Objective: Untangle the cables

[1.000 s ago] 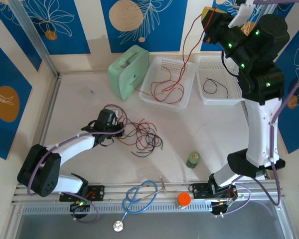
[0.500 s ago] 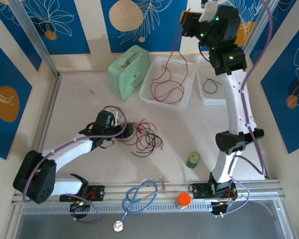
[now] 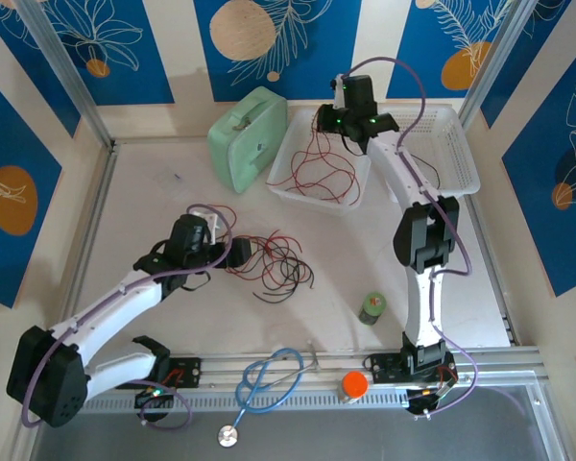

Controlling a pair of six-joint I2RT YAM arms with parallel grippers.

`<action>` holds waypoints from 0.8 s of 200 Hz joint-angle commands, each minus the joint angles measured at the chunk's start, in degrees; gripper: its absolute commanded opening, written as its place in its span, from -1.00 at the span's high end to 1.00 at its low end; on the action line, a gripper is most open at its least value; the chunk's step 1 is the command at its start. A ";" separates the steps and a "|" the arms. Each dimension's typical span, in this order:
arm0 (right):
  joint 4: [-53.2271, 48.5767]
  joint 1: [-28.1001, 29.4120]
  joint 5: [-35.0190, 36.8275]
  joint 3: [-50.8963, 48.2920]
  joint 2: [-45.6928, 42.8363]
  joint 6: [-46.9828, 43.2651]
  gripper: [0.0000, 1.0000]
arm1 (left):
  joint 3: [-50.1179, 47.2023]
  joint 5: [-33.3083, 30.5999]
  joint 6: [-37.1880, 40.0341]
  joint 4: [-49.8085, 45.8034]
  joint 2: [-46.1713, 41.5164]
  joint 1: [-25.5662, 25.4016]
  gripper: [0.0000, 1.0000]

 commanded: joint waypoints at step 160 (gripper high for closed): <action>-25.56 -0.10 11.81 19.02 16.64 3.15 0.31 | 11.62 -5.48 -4.65 -22.47 1.76 -0.48 -0.63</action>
